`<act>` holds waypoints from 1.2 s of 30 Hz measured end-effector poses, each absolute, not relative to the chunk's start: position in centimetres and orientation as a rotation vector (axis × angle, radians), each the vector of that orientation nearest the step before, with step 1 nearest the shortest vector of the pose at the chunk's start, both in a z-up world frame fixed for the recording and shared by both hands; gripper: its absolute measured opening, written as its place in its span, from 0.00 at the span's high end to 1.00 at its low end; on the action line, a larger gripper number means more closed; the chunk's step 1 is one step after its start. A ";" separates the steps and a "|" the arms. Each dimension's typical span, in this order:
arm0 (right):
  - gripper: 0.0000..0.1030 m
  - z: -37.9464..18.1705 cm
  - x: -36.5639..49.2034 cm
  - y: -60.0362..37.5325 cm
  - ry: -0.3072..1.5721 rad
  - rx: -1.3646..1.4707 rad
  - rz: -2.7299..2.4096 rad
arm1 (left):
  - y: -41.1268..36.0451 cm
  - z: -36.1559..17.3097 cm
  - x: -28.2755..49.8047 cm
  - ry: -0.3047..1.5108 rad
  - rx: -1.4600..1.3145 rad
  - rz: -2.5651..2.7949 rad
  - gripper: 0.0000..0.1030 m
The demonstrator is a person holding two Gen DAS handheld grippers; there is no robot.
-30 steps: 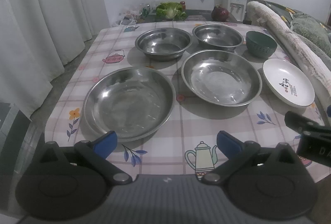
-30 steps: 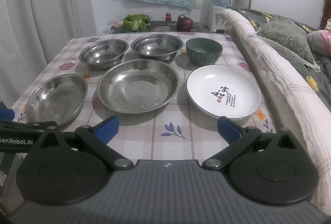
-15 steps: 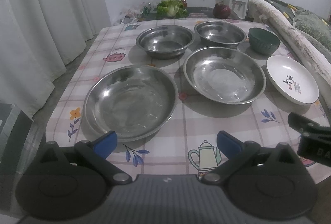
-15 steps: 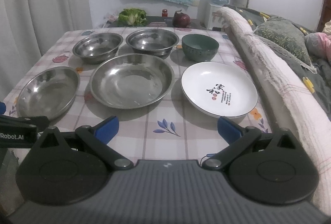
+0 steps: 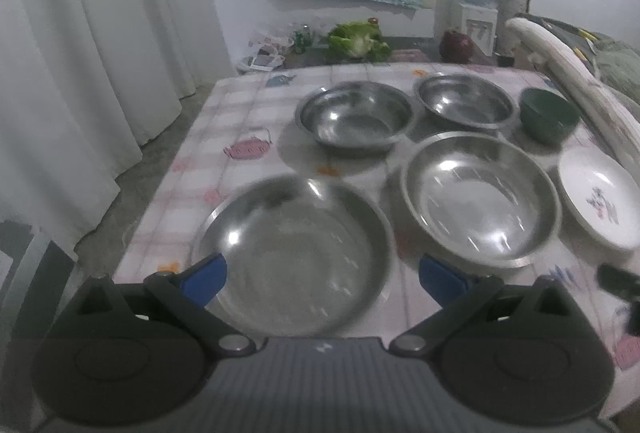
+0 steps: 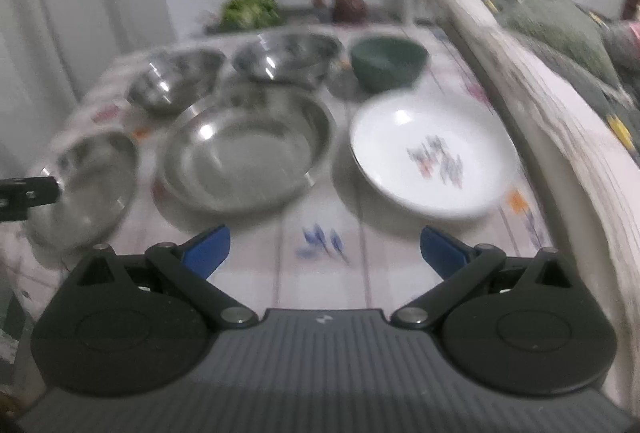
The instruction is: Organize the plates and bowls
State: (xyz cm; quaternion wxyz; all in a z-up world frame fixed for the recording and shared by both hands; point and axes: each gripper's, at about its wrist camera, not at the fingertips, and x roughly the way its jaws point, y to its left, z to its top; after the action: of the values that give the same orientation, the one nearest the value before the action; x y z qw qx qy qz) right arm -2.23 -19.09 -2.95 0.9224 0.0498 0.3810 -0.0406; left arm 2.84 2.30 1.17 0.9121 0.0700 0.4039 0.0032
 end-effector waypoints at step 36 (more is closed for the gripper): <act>0.62 -8.6 26.6 -13.5 0.810 0.292 0.253 | 5.5 -7.5 29.7 1.014 0.165 -0.096 0.68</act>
State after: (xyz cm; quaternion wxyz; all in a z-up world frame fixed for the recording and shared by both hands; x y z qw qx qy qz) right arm 26.59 -13.50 -8.64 0.9010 0.1410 0.3916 0.1221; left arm 29.73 5.54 -7.53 0.8699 0.0791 0.4847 -0.0461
